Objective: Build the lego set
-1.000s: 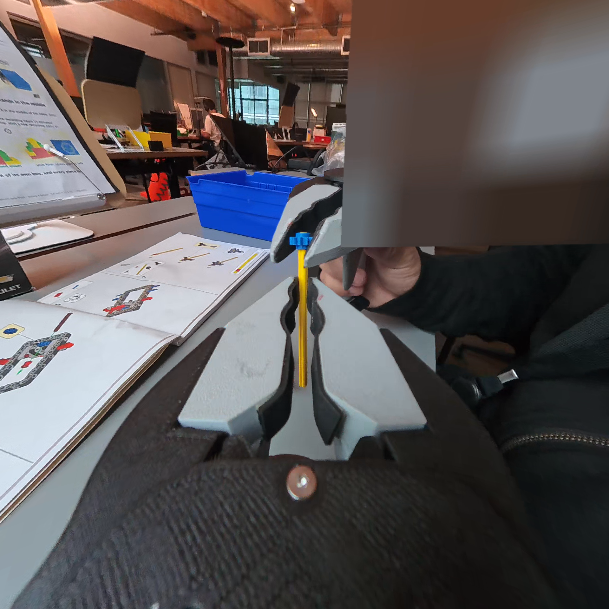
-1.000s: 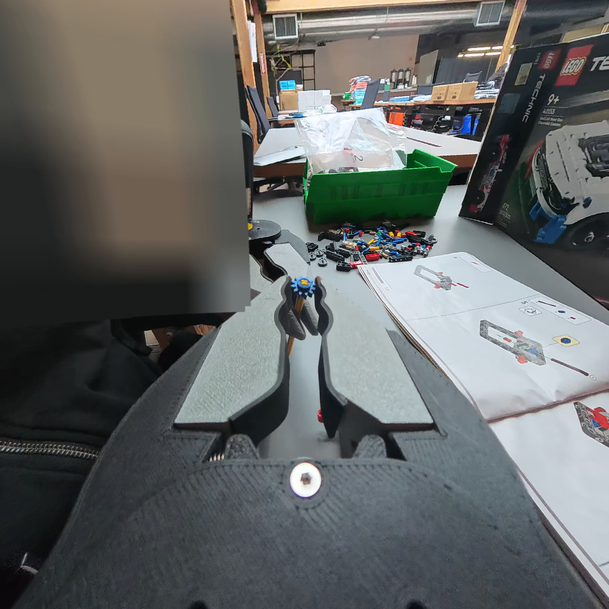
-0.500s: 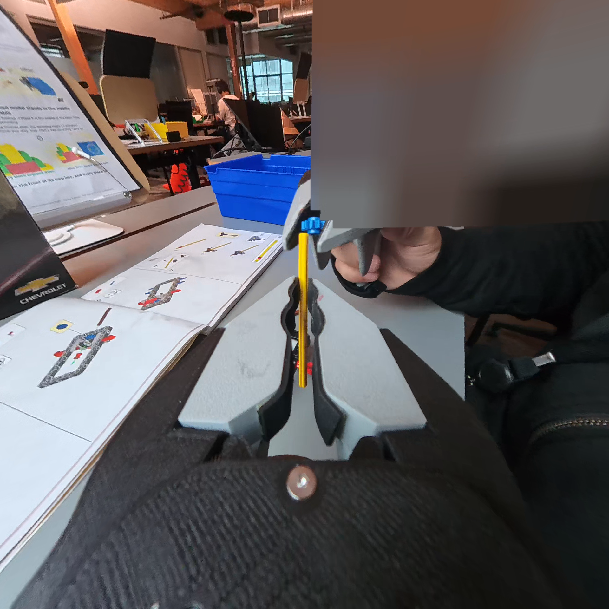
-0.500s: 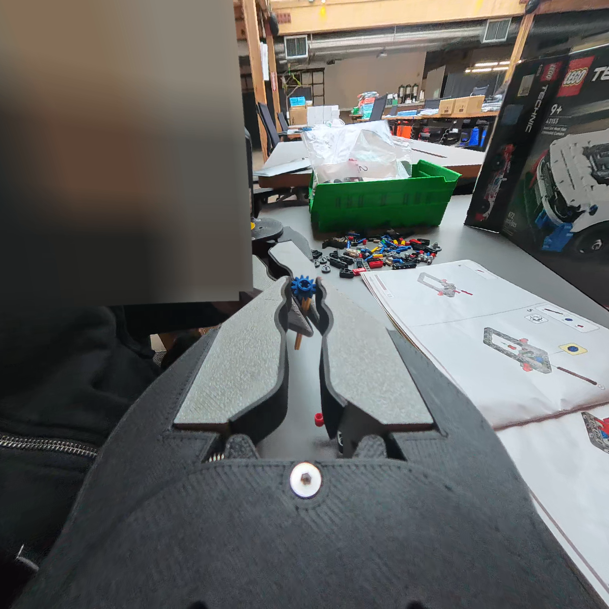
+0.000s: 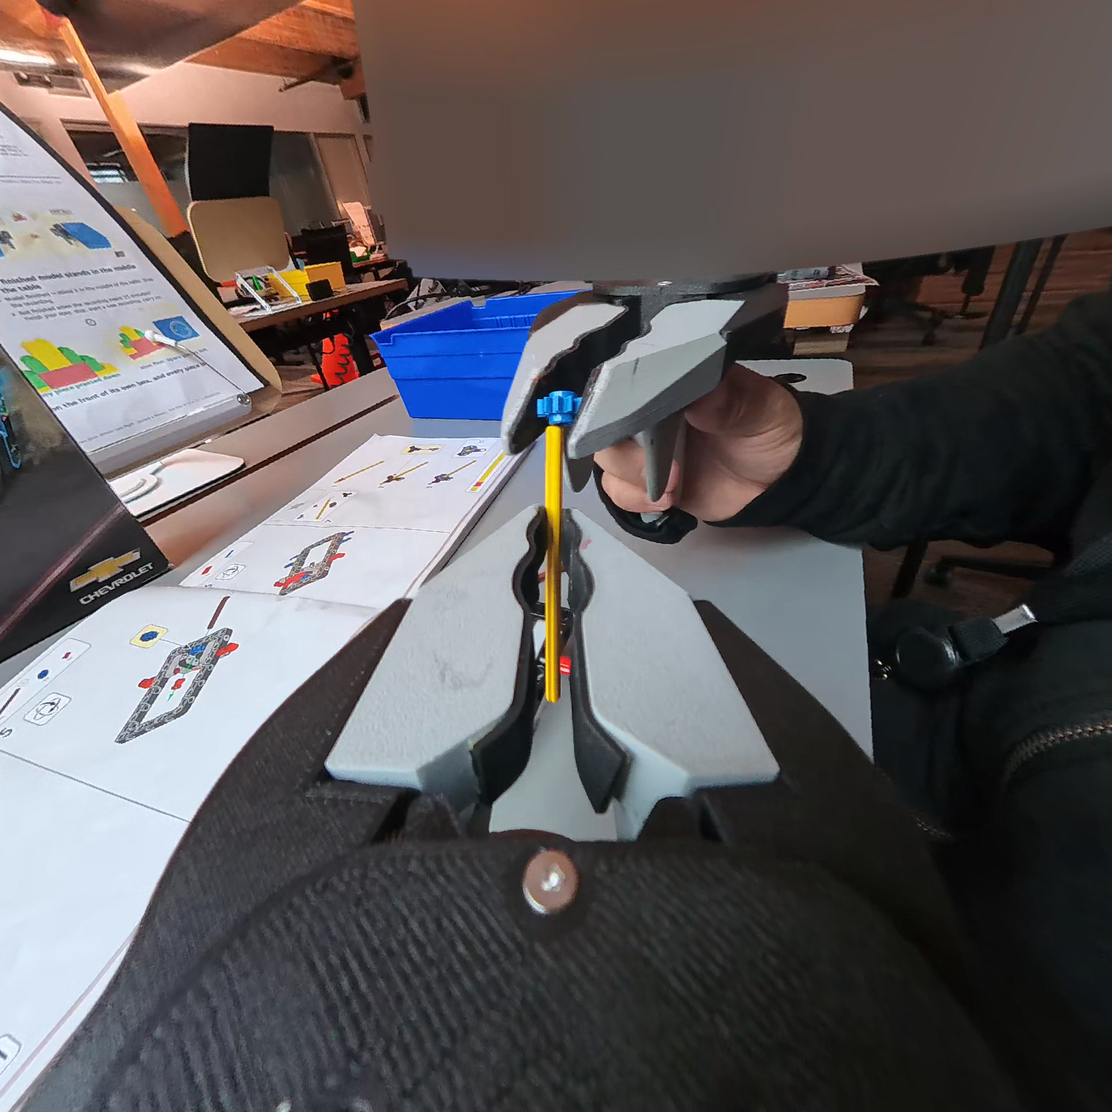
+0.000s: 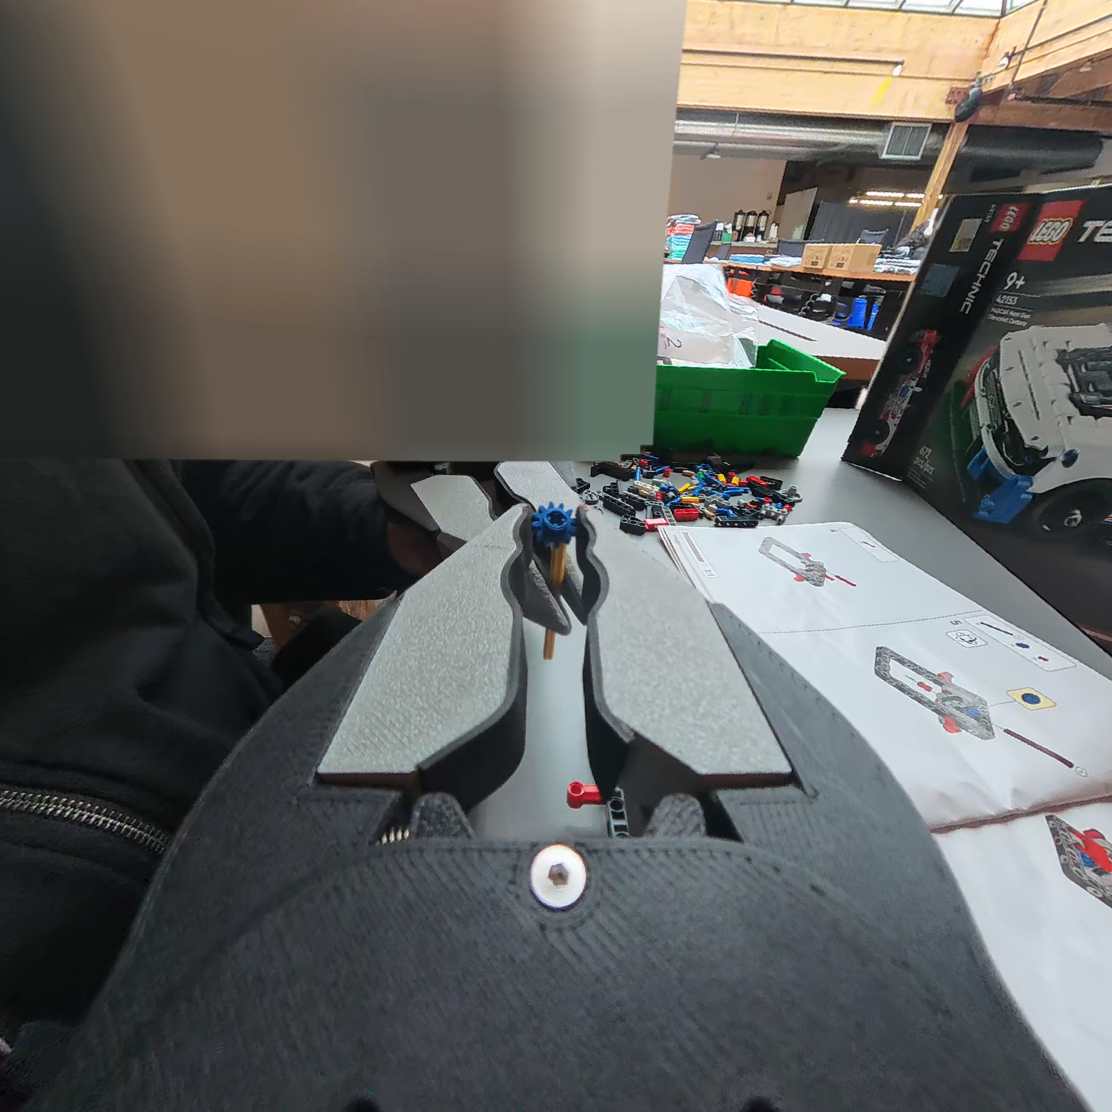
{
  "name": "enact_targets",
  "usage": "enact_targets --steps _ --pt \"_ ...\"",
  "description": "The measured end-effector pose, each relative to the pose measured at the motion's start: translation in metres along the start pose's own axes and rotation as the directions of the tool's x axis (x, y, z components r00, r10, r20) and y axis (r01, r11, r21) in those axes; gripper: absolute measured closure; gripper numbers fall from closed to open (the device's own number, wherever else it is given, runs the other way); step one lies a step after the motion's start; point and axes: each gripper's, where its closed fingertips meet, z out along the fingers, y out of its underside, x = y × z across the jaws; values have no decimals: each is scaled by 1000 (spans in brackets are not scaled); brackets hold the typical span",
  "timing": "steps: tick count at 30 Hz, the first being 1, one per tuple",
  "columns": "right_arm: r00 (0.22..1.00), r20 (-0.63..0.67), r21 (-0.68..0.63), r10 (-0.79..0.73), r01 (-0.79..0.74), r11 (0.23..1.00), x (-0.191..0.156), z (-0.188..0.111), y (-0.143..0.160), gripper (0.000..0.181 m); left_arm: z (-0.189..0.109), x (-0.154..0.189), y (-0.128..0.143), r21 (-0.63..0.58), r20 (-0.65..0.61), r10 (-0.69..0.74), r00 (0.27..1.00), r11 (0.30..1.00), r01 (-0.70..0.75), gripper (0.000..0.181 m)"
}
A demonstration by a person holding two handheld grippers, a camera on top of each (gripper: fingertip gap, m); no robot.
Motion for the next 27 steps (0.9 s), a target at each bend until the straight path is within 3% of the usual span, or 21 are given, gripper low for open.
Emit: enact_targets --steps 8,12,17,20,27 --pt "996 -24 -73 -84 82 994 -4 3 6 171 0 0 4 -16 15 54 998 998 -54 180" --pt "998 2 -86 -57 57 995 -6 3 11 171 -1 1 7 -52 40 137 990 990 -135 180" --pt "996 38 -137 -86 90 986 -11 6 23 170 -1 11 7 -31 -46 27 999 999 -28 179" --pt "993 51 -129 -103 109 986 -15 6 21 171 -1 17 5 -11 -108 -9 994 1000 8 179" --pt "996 17 -34 -86 86 996 -11 -2 0 171 -1 16 4 2 -83 30 996 1000 -30 180"
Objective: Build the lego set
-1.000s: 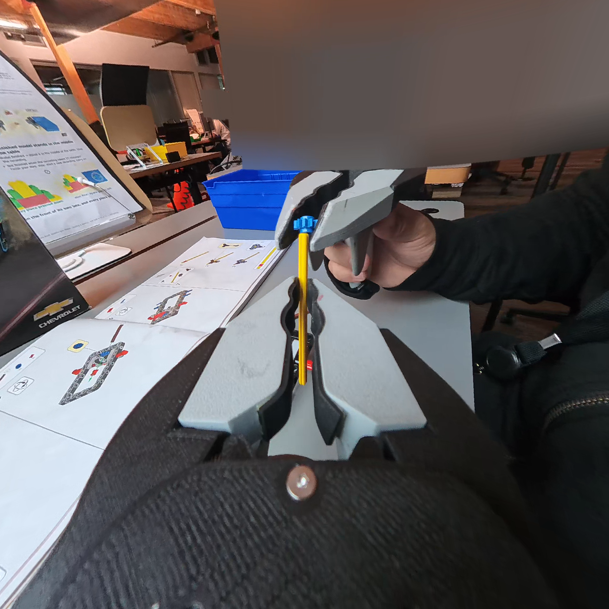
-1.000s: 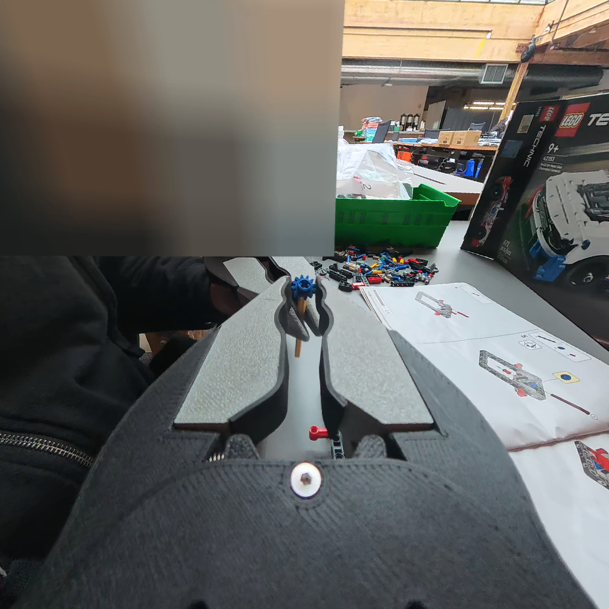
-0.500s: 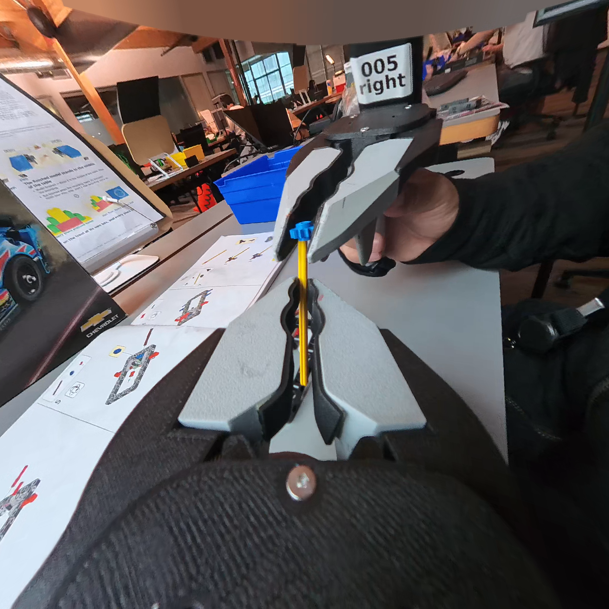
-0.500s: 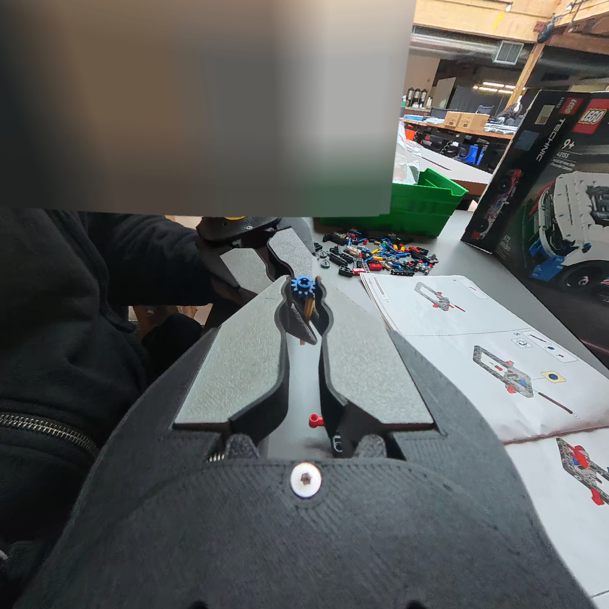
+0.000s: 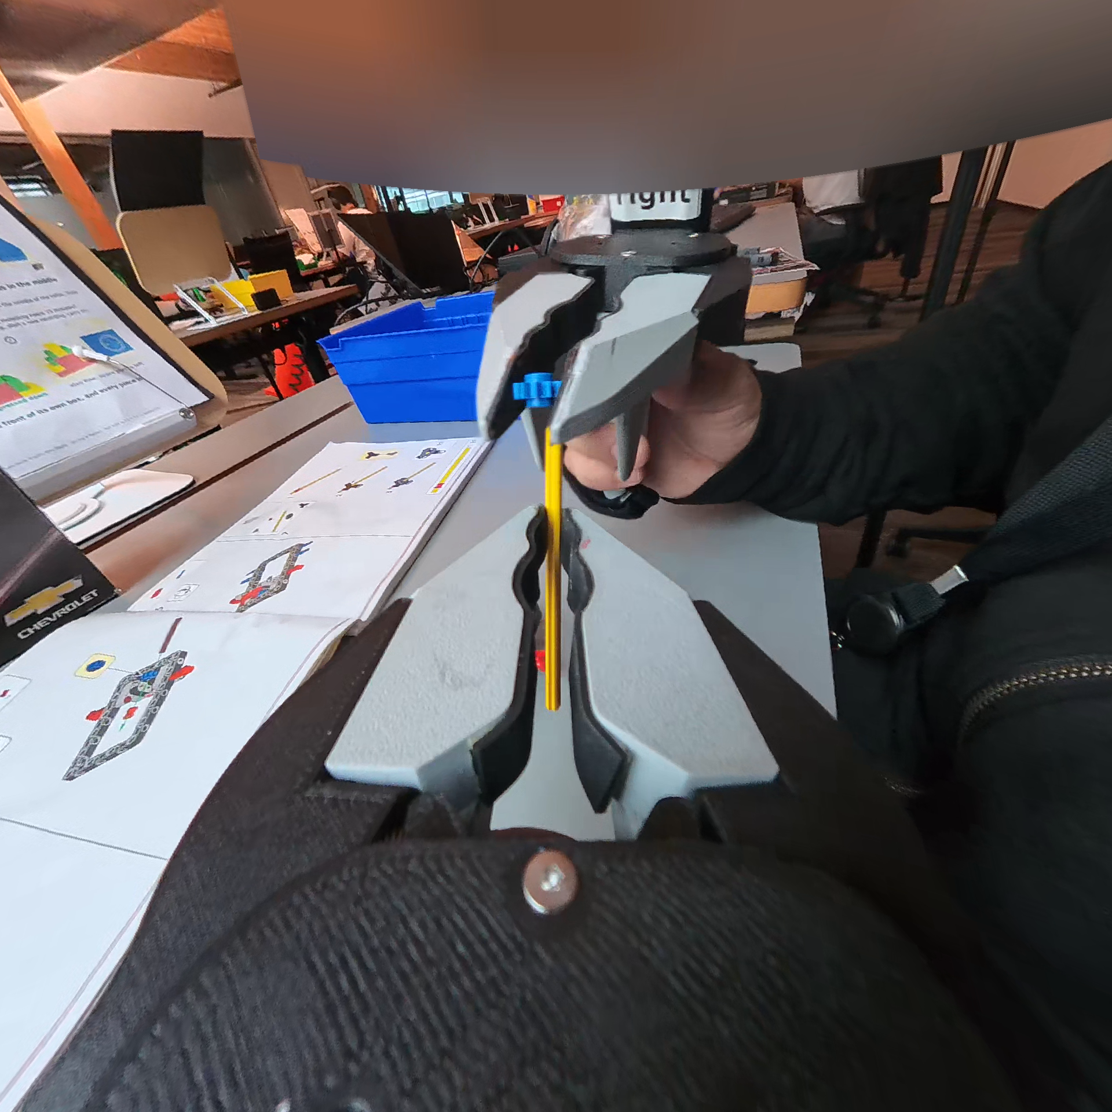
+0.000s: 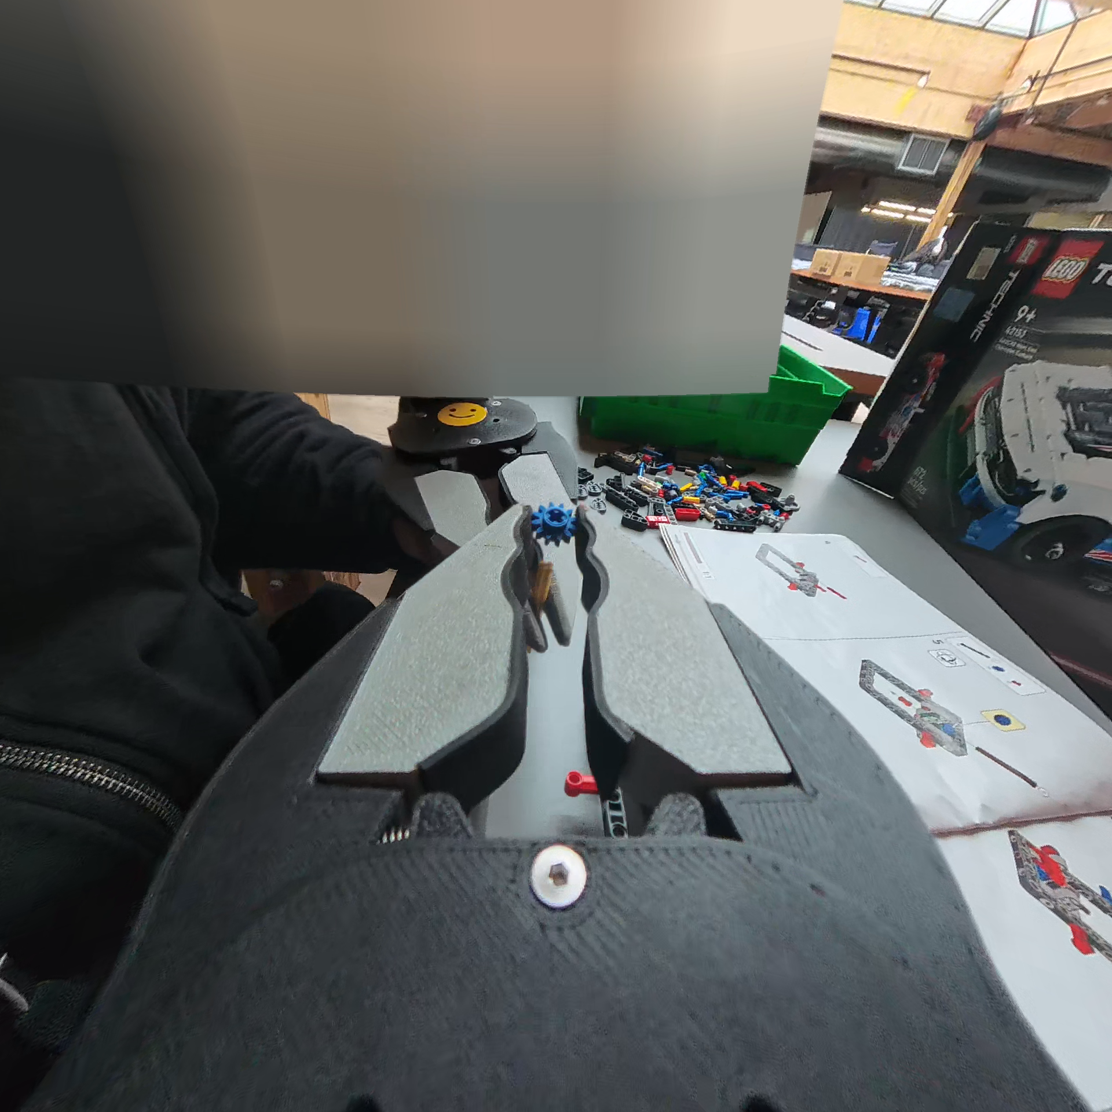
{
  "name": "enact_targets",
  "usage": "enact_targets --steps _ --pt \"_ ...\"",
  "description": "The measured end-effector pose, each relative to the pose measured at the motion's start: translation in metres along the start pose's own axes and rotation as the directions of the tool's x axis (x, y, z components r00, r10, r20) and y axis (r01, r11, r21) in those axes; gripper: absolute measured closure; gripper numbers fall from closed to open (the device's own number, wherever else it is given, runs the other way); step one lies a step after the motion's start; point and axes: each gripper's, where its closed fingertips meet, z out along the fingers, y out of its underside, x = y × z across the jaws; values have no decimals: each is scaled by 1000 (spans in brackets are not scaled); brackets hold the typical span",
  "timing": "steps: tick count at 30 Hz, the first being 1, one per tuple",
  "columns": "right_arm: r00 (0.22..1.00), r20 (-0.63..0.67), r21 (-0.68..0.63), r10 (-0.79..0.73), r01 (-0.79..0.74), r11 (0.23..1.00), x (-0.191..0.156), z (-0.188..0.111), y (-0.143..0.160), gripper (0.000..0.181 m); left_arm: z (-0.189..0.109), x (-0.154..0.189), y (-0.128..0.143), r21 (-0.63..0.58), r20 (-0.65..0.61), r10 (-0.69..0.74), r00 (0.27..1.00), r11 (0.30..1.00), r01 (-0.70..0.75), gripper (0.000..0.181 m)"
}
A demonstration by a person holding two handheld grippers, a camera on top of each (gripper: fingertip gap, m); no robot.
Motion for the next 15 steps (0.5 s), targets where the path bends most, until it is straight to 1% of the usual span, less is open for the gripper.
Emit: enact_targets --steps 3,6,9,10,11,12,13,14,15 --pt "1000 -15 43 12 -11 999 4 -7 -8 171 -2 -7 0 6 20 -30 999 1000 30 179" --pt "1000 -14 16 25 -25 1000 6 -6 0 171 -3 -8 -3 25 29 -29 999 999 28 180" --pt "997 40 69 69 -71 995 1 -4 -3 171 -4 -11 -6 44 61 -8 998 999 5 180" --pt "995 51 99 91 -96 990 3 -6 -5 171 -4 -15 -5 24 93 3 996 1000 -5 180" --pt "987 67 132 149 -157 979 7 -11 -8 171 -3 -17 1 -24 104 12 995 1000 -10 180" --pt "960 88 142 264 -275 951 13 -17 -7 170 -2 -17 6 -75 104 21 994 997 -13 179" --pt "914 129 126 384 -400 908 15 -24 -5 171 -1 -14 11 -124 88 29 996 992 -18 179" --pt "878 144 89 457 -472 877 16 -30 2 171 -1 -8 17 -177 51 36 998 984 -26 179" --pt "881 74 25 467 -470 883 18 -35 17 171 -3 -3 22 -220 23 44 999 975 -38 179"
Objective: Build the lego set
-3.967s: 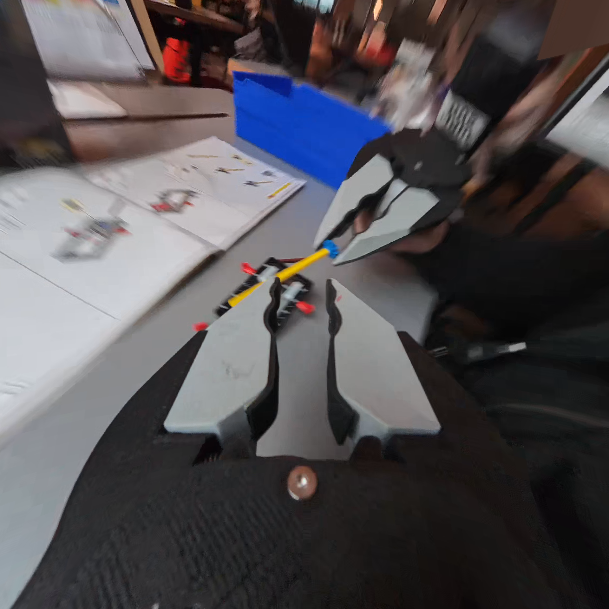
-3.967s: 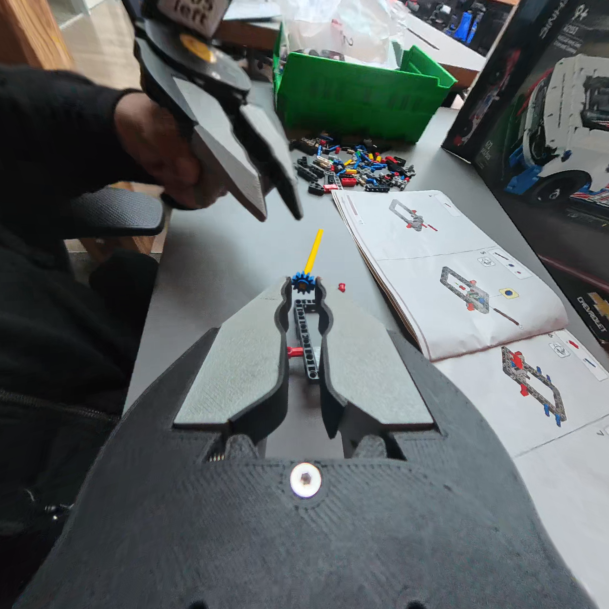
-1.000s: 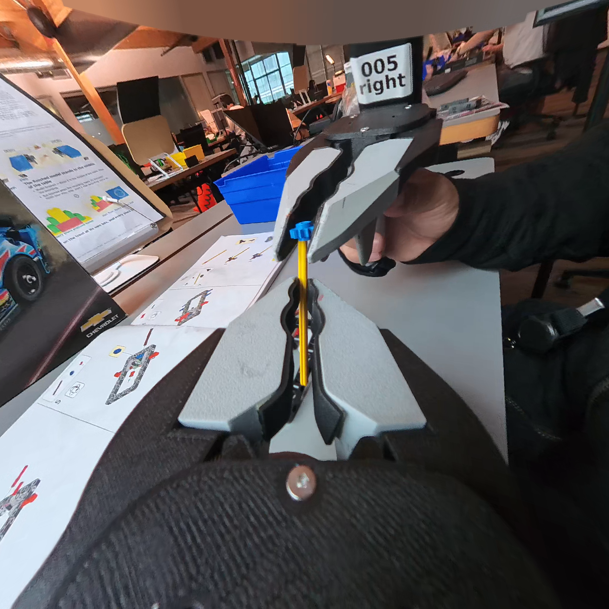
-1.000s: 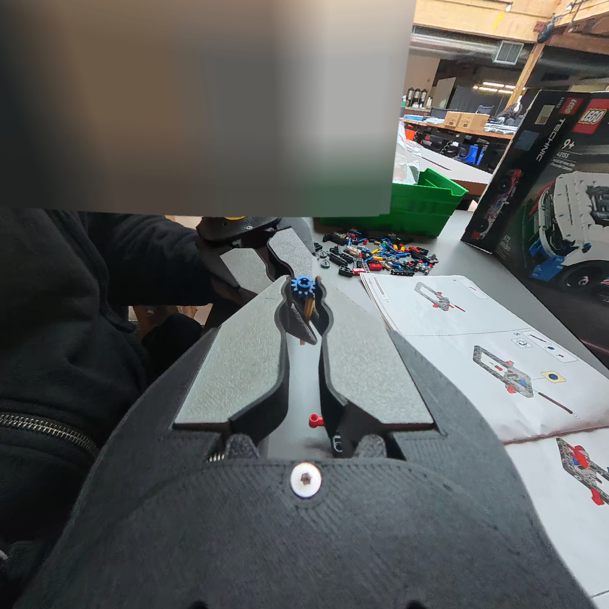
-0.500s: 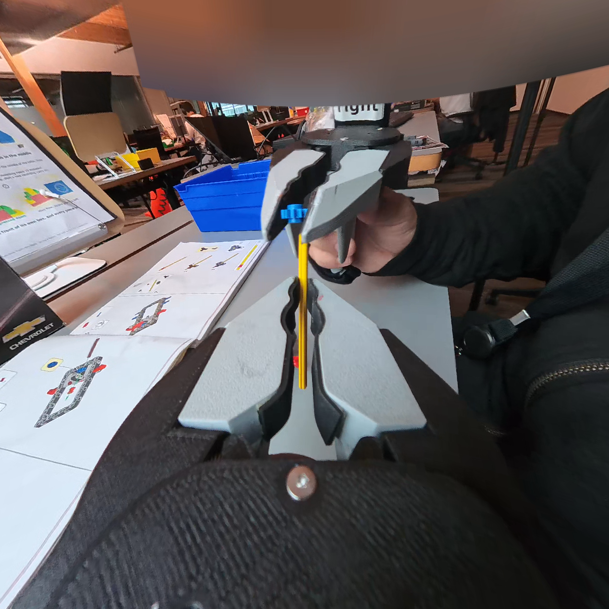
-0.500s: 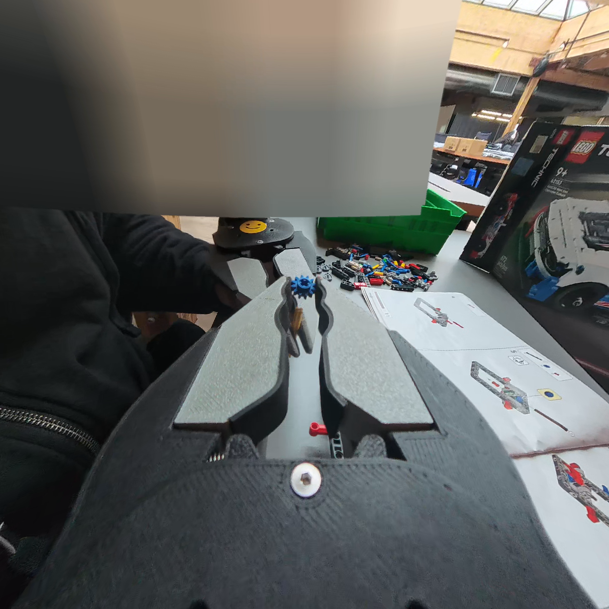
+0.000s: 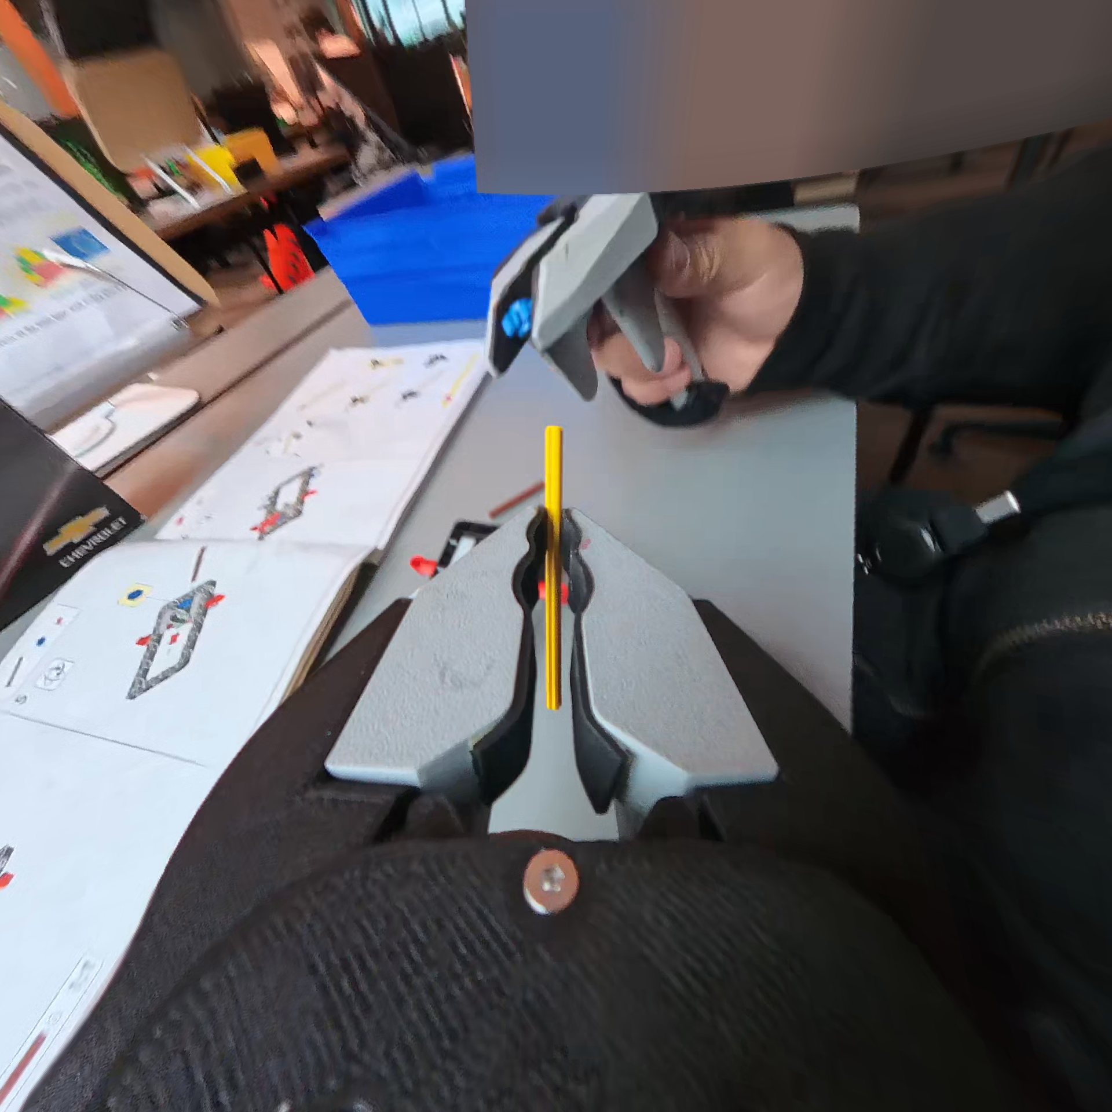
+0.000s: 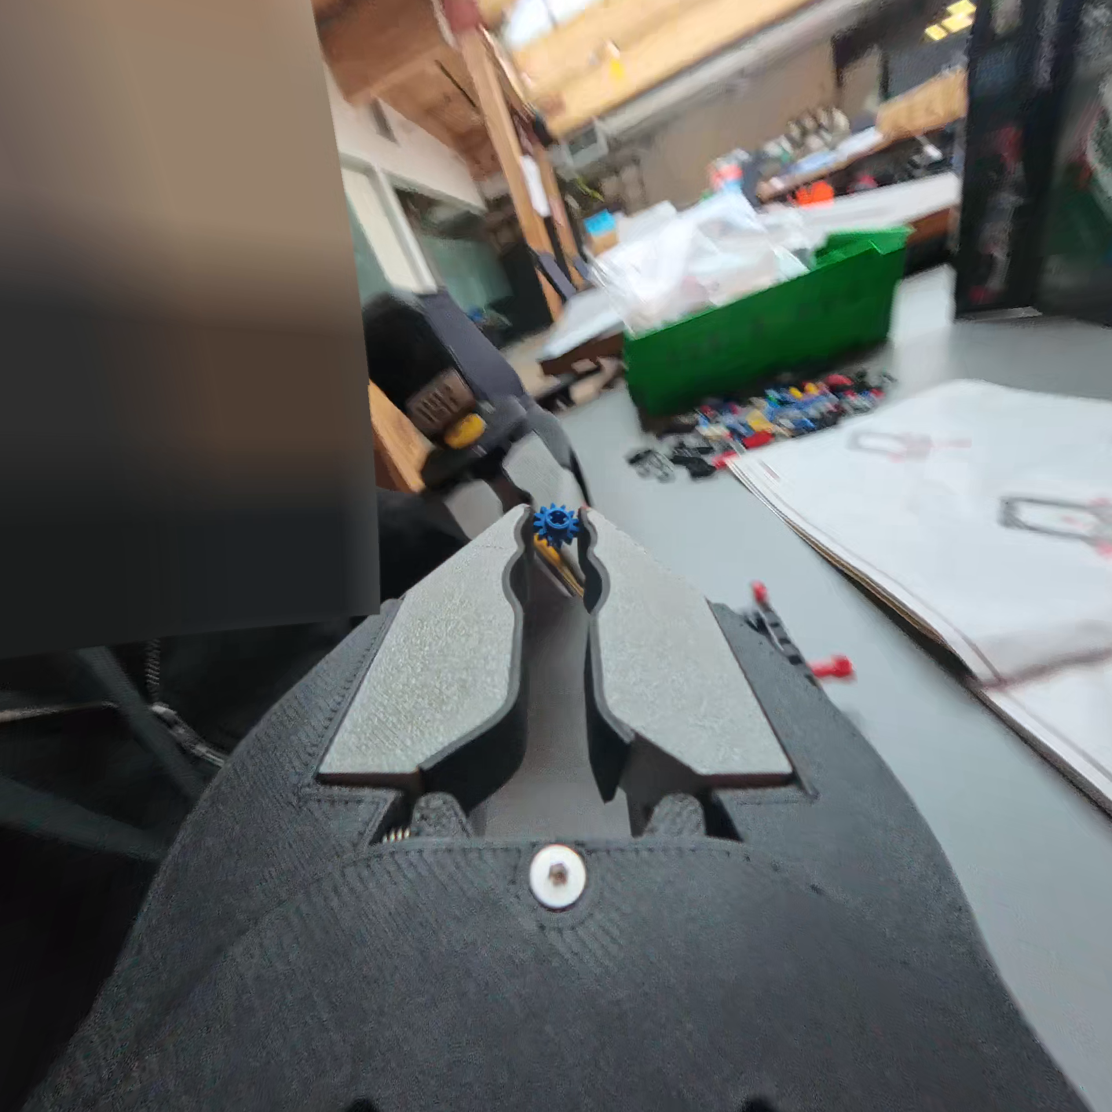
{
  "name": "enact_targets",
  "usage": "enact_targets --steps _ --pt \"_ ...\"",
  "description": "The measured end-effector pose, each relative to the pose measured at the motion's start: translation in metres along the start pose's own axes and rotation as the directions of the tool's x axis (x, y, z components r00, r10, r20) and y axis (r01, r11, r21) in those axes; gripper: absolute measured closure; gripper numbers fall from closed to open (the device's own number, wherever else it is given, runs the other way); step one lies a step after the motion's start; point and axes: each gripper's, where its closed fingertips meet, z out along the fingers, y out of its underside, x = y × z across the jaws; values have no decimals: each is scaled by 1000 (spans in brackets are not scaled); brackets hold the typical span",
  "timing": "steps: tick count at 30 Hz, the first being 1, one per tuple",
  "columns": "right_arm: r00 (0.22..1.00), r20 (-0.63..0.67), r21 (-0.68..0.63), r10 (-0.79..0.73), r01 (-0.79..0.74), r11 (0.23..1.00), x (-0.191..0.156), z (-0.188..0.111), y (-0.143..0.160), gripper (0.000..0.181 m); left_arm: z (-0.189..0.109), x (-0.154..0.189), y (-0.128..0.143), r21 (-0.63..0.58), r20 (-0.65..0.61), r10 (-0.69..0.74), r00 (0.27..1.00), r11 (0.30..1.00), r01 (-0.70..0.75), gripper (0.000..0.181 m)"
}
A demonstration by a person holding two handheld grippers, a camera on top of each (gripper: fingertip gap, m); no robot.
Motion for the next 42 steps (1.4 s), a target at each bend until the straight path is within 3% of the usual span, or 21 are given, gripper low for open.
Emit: enact_targets --steps 2,3,4,6,9,10,12,16,18,22,27,29,31,34,36,38,40,42 --pt "975 -149 -225 -163 127 966 12 -10 37 171 -4 8 22 -134 -57 -22 998 991 15 179" --pt "951 -192 -375 -241 156 914 17 -16 59 170 -7 13 36 -218 -100 -76 992 975 53 179" --pt "933 -206 -508 -294 155 847 21 -22 80 170 -9 19 47 -277 -134 -132 982 957 91 179" --pt "925 -177 -637 -336 152 756 19 -23 106 170 -9 30 58 -351 -175 -231 957 923 158 180" --pt "931 -133 -691 -341 160 705 17 -19 127 167 -1 39 58 -406 -204 -263 943 899 163 179" --pt "927 -132 -699 -350 164 697 19 -18 130 155 2 39 60 -434 -197 -253 947 889 147 179" --pt "924 -127 -696 -361 176 696 19 -17 130 147 6 36 67 -503 -176 -199 964 860 85 179" --pt "924 -116 -681 -364 193 706 15 -21 129 150 11 37 74 -576 -186 -40 982 814 -76 179" --pt "926 -122 -687 -358 182 704 16 -25 131 153 12 40 76 -592 -200 -36 979 801 -91 179" --pt "923 -123 -644 -364 205 737 13 -28 117 151 11 33 77 -597 -163 -11 987 797 -90 179" --pt "966 -68 -537 -250 176 825 -4 -13 83 155 14 23 66 -612 -204 265 942 717 -334 179" --pt "968 -67 -540 -242 169 824 -5 -8 78 154 19 24 54 -573 -210 348 914 713 -403 179" --pt "960 -71 -546 -270 189 816 -5 -5 76 168 22 19 41 -525 -179 470 864 697 -488 180" --pt "954 -91 -523 -285 198 829 -7 -4 68 181 22 11 30 -499 -137 662 737 596 -629 180" --pt "961 -106 -512 -256 168 842 -8 -6 65 181 22 7 23 -495 -106 782 614 494 -715 180" --pt "965 -121 -513 -232 139 847 -8 -6 64 181 24 8 20 -489 -115 818 564 448 -749 180" --pt "968 -146 -527 -205 99 844 -4 -7 66 161 26 6 13 -472 -120 884 453 350 -809 179" --pt "973 -157 -569 -171 53 821 -1 -9 73 166 27 1 8 -479 -129 924 360 260 -838 180"
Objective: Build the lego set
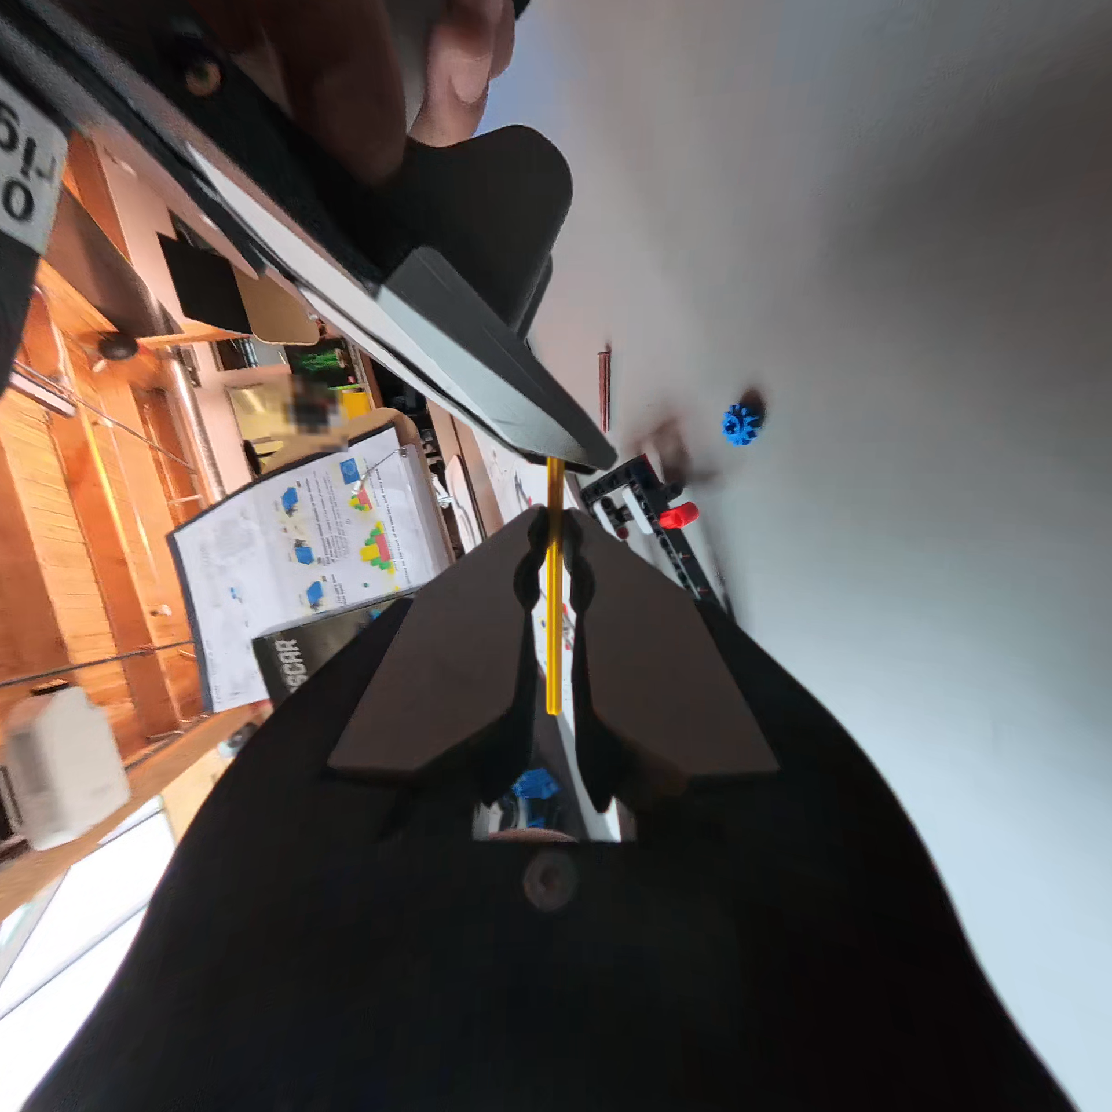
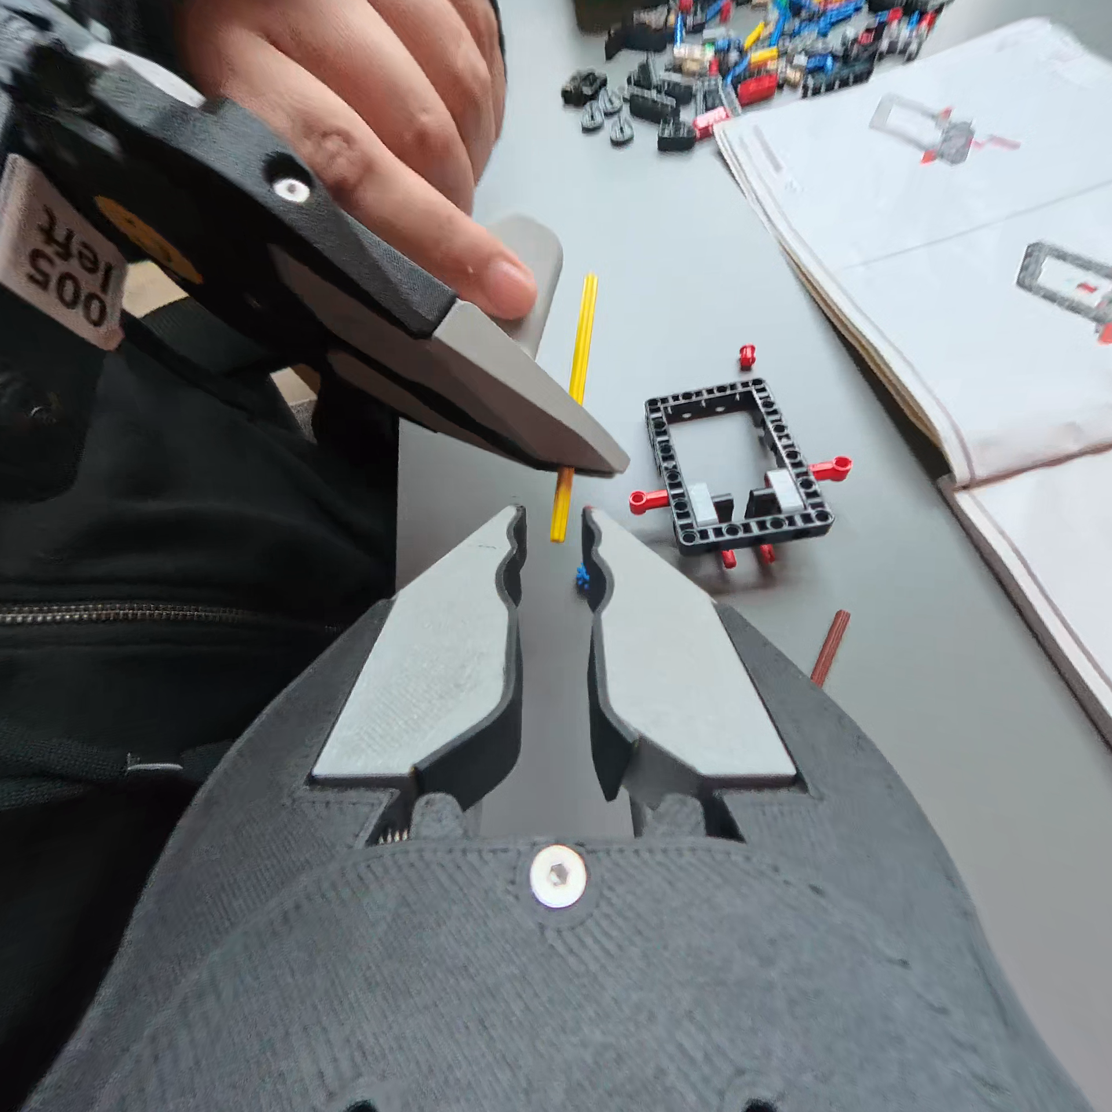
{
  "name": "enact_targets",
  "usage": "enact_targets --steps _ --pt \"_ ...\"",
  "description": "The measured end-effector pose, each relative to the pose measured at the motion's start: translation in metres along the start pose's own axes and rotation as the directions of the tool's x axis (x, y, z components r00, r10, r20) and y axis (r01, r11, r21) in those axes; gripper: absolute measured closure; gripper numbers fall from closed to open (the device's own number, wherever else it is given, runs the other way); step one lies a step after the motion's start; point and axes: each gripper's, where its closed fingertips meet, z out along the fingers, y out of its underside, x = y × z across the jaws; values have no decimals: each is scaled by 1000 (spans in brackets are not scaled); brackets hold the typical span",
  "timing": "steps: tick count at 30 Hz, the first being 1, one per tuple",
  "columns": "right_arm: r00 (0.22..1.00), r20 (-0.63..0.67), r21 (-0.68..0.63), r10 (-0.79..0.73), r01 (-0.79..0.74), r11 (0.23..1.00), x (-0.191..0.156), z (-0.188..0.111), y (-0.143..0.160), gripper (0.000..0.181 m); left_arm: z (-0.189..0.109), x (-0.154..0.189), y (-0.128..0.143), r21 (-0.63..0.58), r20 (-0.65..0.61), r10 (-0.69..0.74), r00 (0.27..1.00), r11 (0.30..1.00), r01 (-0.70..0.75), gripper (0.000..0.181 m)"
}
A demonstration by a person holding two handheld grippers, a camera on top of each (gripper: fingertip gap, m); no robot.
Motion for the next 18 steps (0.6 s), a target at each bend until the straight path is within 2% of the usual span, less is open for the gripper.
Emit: enact_targets --steps 2,4,6,8,10,13,16,18 --pt "1000 -22 -21 -12 11 1000 3 2 3 179 2 -1 0 1 -1 60 998 998 -60 179" --pt "997 -62 -14 -38 38 999 6 1 2 179 3 -2 0 6 2 83 997 997 -83 180" --pt "999 -49 -1 -11 11 1000 5 0 2 178 4 2 1 15 -26 95 995 995 -94 179" --pt "999 -24 17 31 -31 999 5 -2 0 163 7 6 5 -4 -39 135 990 991 -135 179" --pt "999 -39 9 28 -28 1000 9 -2 2 180 8 8 2 8 -50 156 987 988 -155 179" --pt "999 -51 -1 15 -16 1000 11 -1 3 181 10 9 3 1 -61 164 984 986 -165 179" --pt "996 -83 46 27 -23 999 18 -4 1 181 8 1 5 -2 -36 26 999 1000 -26 175" --pt "996 -50 120 78 -71 990 21 -11 -2 181 0 -14 11 19 11 -179 984 984 179 164"
